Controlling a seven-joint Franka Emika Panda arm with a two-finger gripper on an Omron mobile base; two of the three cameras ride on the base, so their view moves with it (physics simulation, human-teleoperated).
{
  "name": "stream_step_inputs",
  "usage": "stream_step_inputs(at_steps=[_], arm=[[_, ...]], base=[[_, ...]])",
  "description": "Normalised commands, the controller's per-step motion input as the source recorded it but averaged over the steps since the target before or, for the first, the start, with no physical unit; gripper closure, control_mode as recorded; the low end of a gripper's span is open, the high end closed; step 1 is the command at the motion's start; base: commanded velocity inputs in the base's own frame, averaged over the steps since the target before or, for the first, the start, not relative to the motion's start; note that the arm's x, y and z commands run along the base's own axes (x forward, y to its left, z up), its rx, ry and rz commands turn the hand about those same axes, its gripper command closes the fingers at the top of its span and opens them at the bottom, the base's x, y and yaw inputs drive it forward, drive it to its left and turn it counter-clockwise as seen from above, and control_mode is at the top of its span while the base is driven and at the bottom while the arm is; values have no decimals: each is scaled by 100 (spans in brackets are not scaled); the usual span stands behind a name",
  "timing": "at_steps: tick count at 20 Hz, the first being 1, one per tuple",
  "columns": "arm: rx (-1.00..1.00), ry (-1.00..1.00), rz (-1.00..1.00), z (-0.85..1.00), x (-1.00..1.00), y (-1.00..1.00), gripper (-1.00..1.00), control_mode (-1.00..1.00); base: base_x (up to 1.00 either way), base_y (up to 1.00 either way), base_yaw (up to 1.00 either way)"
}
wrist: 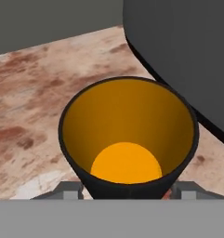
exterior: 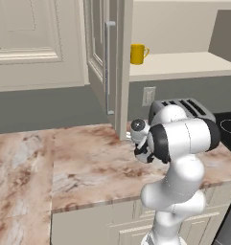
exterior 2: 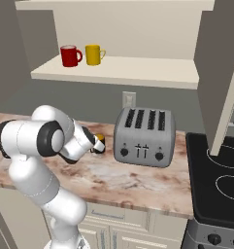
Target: Pick the mug on the counter and place it in the cabinet with the handle facing the right, like the mugs already inside.
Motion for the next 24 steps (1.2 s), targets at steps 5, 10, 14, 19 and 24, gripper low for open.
stream_step_inputs(at_steps=[5, 10, 14, 19, 24], arm=[[0, 2, 0, 2, -6, 13, 100, -100], [1, -1, 4, 48, -34, 12, 100, -100], [5, 0, 6, 88, -14, 1, 100, -100], [8, 4, 6, 88, -11, 1, 100, -100], [-2, 15, 18, 71, -1, 0, 100, -100]], base=[[0, 0, 0], [0, 0, 0], [0, 0, 0], [0, 0, 0], [0, 0, 0]])
